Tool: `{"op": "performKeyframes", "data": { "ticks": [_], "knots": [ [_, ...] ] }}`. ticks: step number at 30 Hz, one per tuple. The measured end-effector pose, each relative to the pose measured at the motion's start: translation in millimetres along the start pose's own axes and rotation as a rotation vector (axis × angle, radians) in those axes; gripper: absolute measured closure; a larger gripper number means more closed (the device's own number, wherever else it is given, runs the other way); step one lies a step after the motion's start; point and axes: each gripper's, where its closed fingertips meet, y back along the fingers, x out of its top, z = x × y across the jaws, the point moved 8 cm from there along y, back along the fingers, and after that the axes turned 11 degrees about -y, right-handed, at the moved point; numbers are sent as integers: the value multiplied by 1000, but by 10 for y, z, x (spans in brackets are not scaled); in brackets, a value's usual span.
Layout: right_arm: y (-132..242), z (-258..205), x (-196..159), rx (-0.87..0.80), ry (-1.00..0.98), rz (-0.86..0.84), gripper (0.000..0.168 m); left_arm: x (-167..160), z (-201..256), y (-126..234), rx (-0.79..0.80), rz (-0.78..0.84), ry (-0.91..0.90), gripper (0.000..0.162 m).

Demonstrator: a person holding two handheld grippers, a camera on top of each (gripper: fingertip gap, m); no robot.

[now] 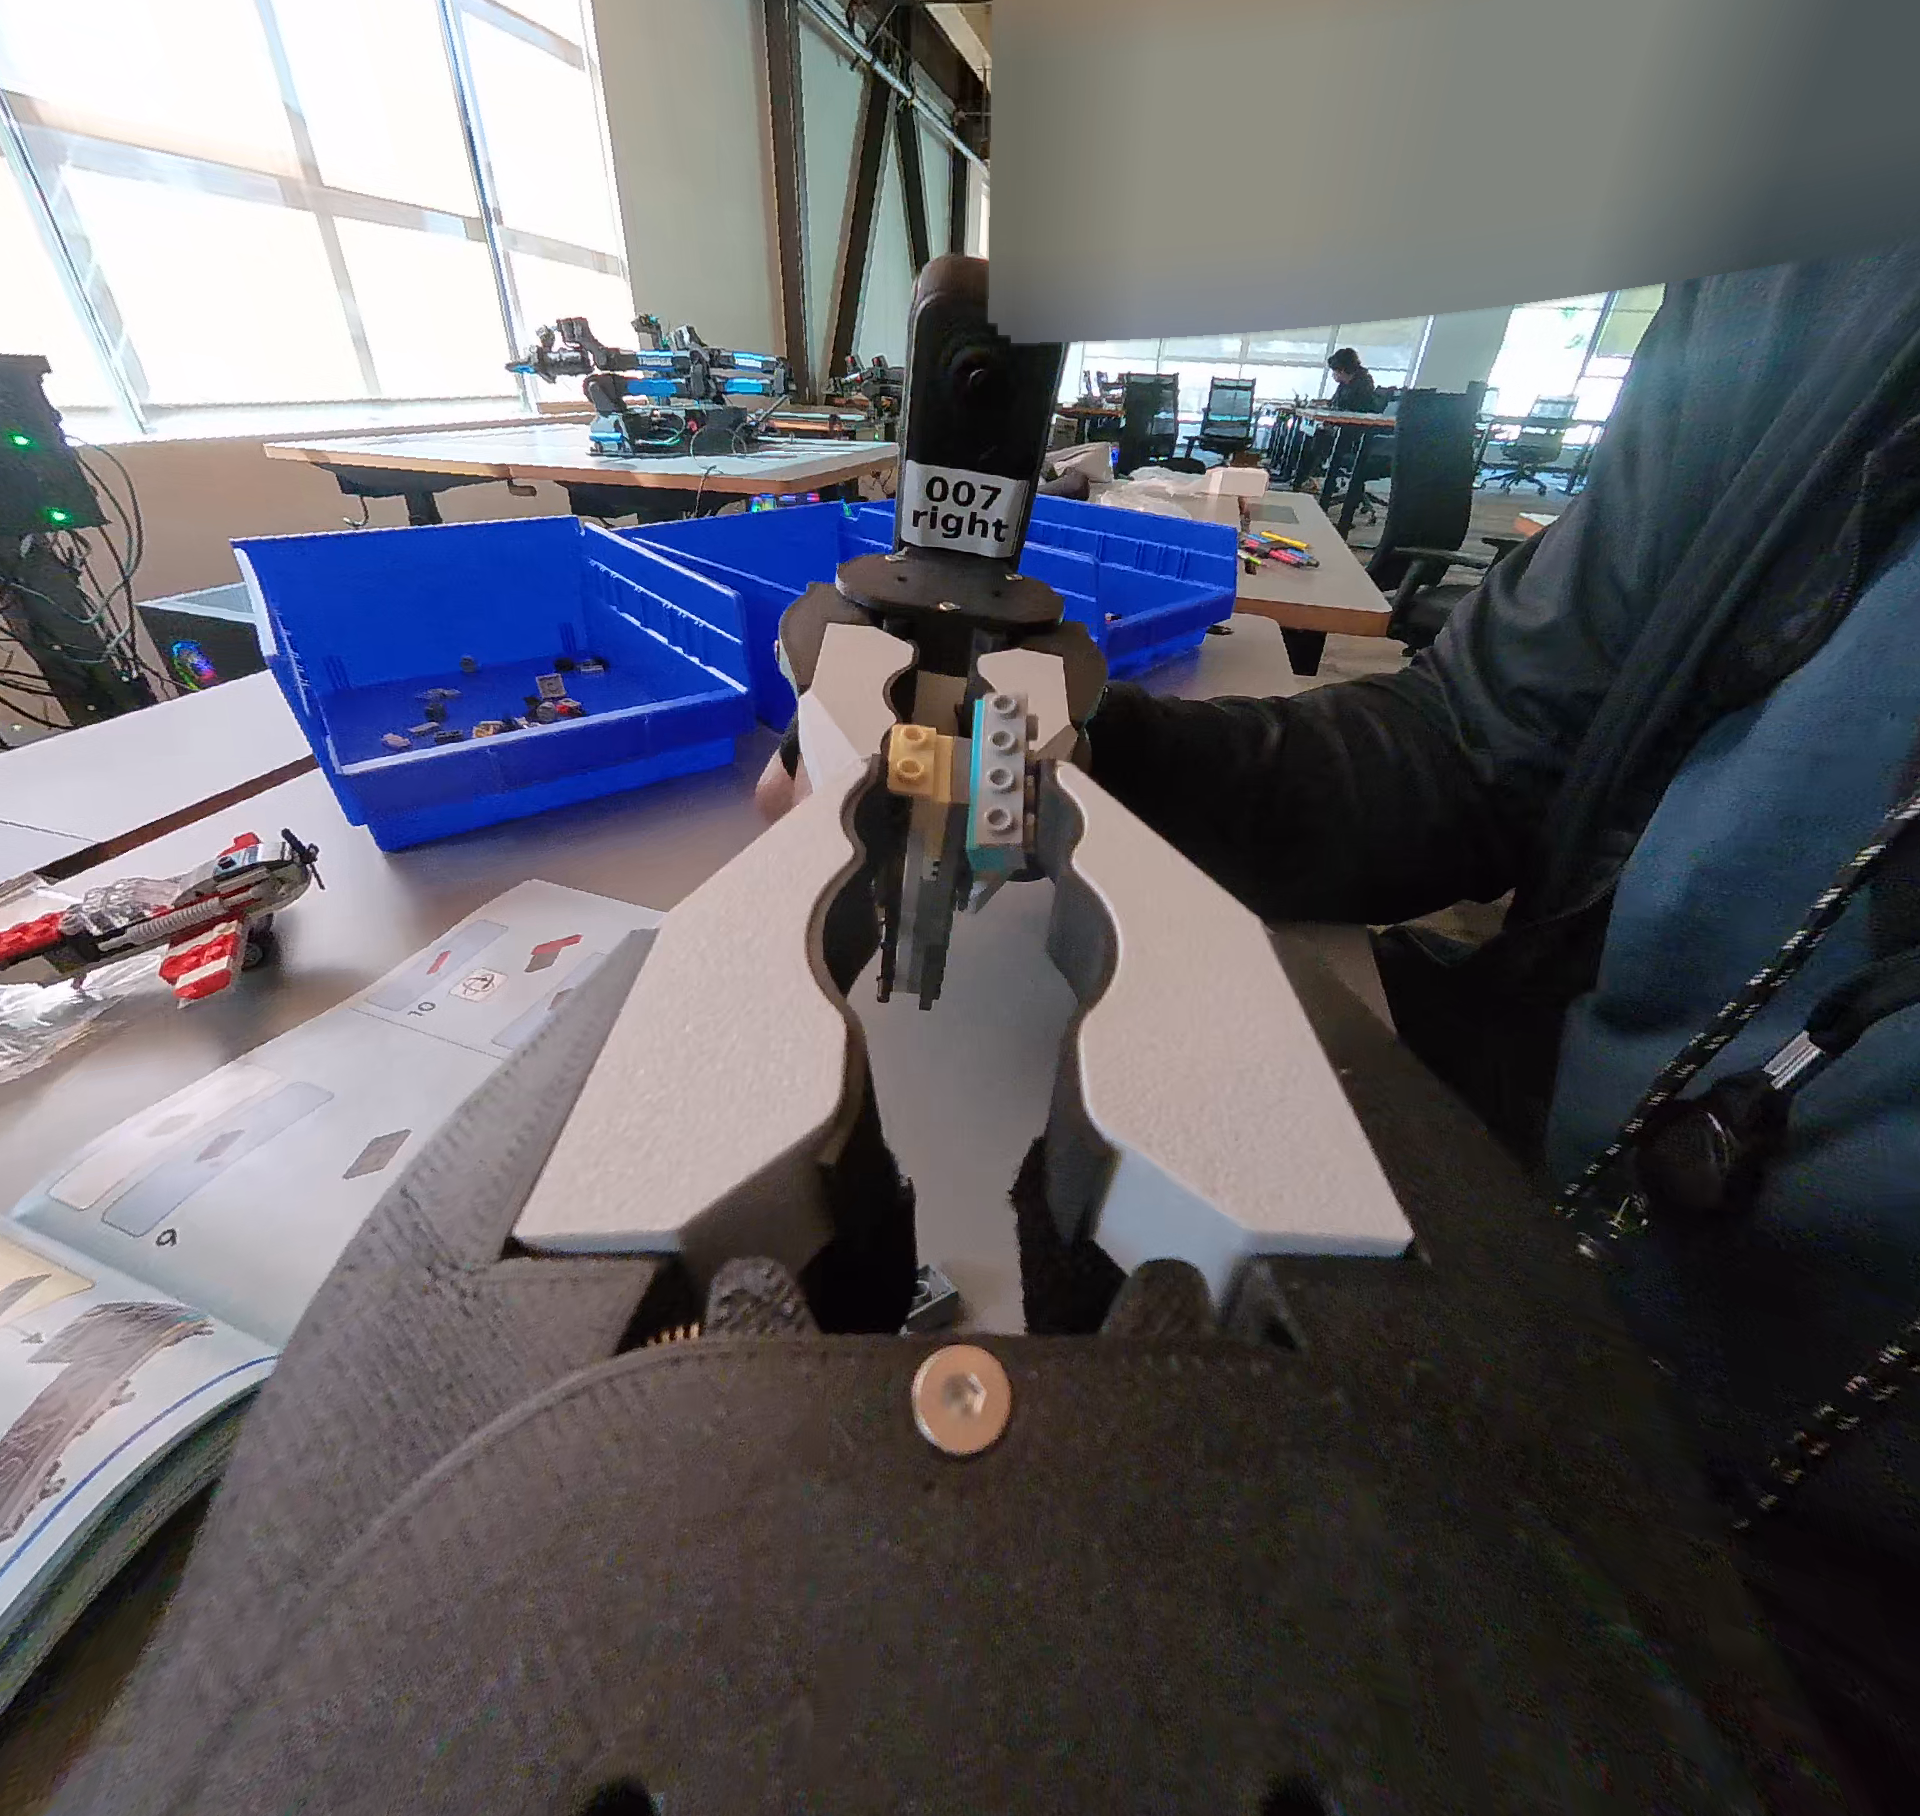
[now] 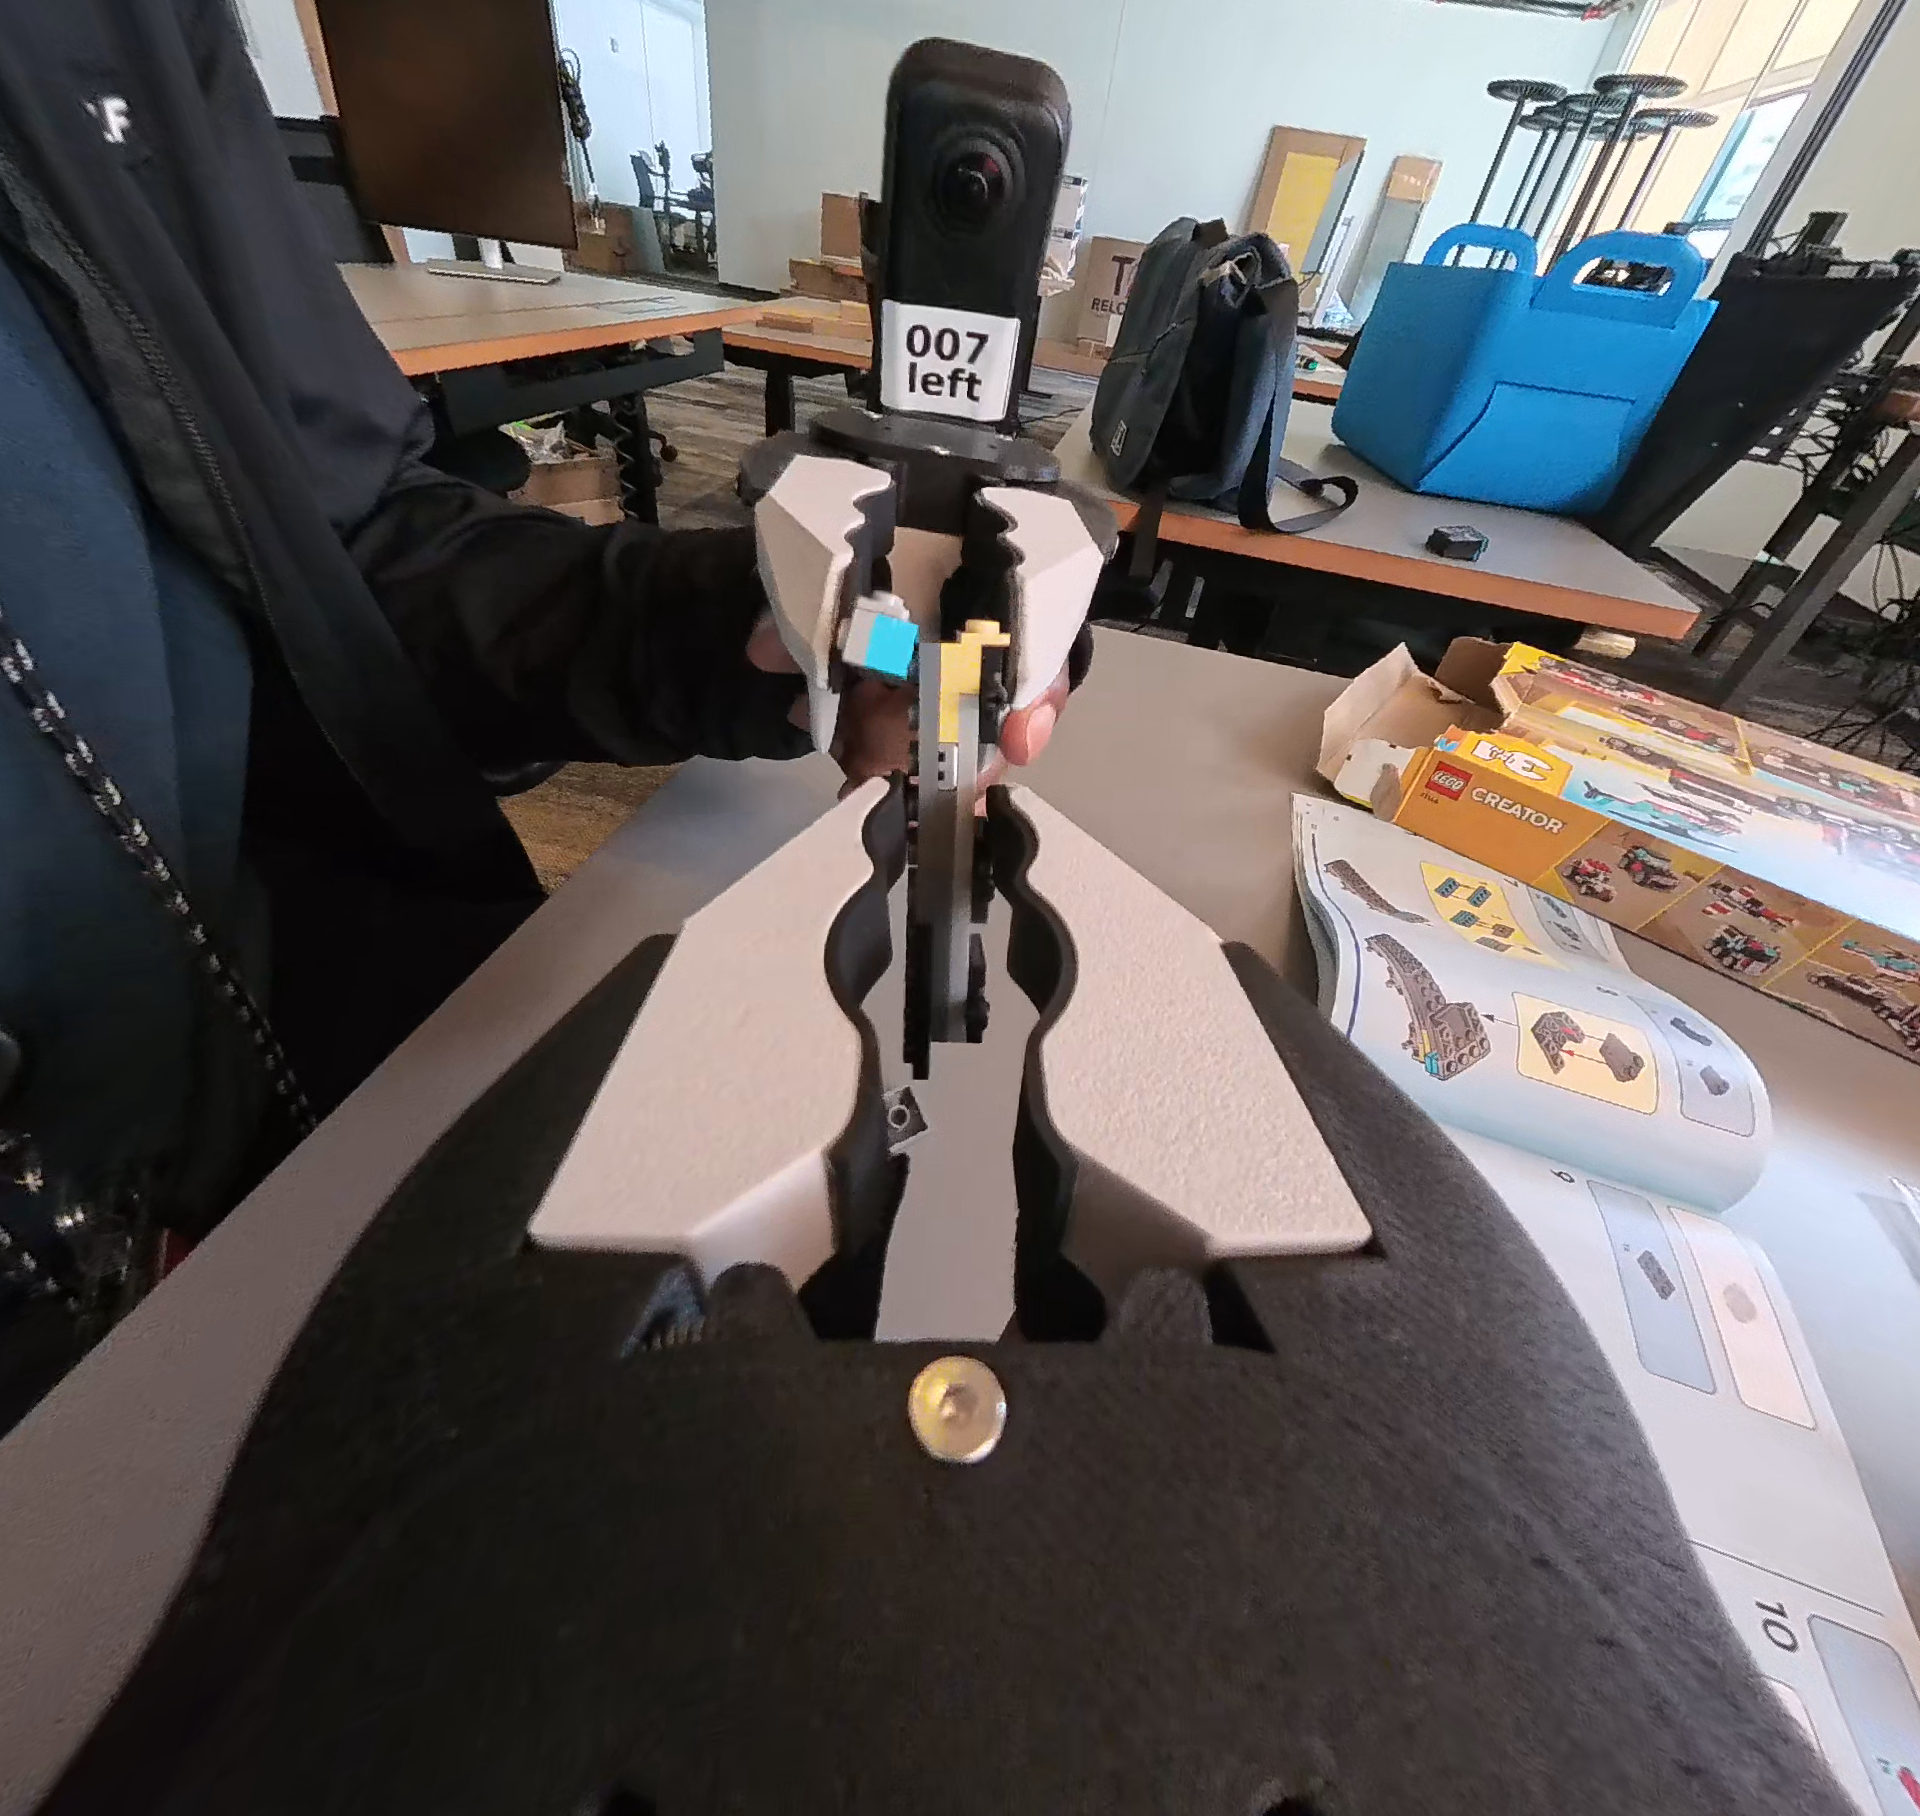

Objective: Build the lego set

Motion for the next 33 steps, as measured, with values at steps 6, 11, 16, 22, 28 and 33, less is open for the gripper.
{"op": "performKeyframes", "data": {
  "ticks": [6, 11, 16, 22, 28, 33],
  "knots": [
    [-20, 7, -8, -5, -20, -21, 154, -10, 7, -1, 17, -28, -39, 134],
    [-30, 9, -9, -7, -29, -31, 154, -13, 8, 2, 23, -44, -50, 133],
    [-28, 6, -9, -12, -21, -50, 154, -13, 16, 9, 15, -69, -58, 134],
    [-48, -1, -21, -19, -21, -84, 154, -20, 27, 25, 14, -132, -85, 134],
    [-49, -3, -10, -14, -35, -75, 154, -13, 26, 28, 15, -121, -82, 134],
    [-44, -11, 8, 4, -53, -53, 154, 7, 35, 24, 11, -87, -90, 134]
  ]
}}
